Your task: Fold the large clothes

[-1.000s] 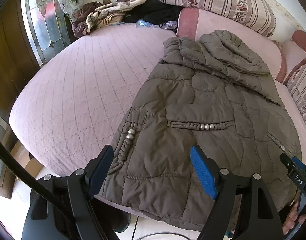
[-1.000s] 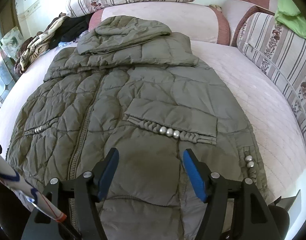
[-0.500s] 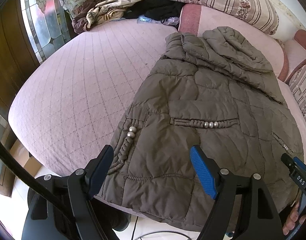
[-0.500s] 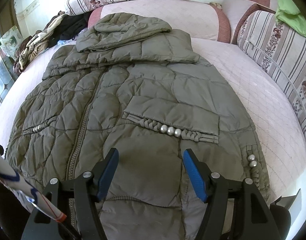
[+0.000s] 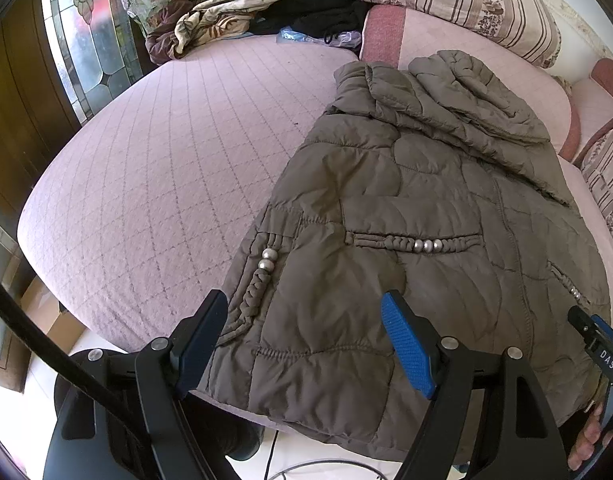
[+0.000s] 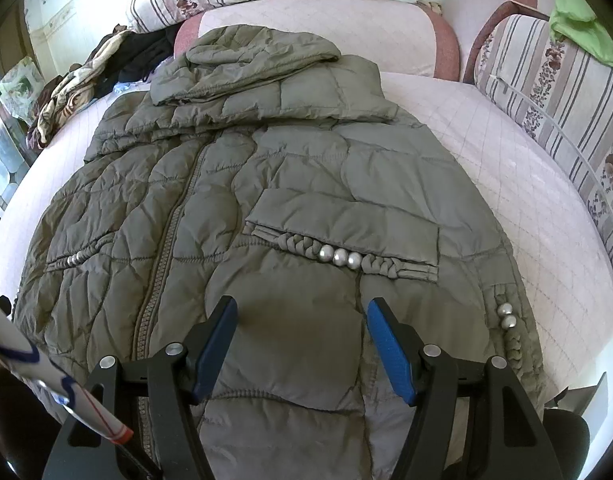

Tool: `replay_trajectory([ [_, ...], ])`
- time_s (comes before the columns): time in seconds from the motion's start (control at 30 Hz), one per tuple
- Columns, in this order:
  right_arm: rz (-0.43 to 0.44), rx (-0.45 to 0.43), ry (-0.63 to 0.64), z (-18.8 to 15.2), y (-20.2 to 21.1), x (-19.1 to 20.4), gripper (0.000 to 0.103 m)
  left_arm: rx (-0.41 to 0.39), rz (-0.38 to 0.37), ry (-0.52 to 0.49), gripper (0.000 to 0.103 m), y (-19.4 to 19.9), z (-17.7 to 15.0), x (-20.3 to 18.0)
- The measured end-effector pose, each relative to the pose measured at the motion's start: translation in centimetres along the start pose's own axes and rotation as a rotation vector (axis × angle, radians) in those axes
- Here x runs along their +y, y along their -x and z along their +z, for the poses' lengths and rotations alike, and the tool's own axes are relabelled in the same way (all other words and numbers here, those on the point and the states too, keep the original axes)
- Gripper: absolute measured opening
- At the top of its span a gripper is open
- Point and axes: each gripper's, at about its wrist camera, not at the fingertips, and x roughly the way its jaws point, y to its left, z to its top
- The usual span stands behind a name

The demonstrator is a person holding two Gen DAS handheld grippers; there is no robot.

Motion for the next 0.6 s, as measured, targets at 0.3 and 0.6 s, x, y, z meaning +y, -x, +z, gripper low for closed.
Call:
replay_trajectory([
  [0.3,0.026,-0.021,-0.083,0.7,1.6,-3.4,0.073,0.005,-0.058,0.027,0.078,0.4,1.5,2.8],
  [0.6,0.025,-0.041,-0.351,2.1,3.0,-16.3,0.085,0.116,-0.198,0.128,0.078,-5.4,5.6,9.9],
])
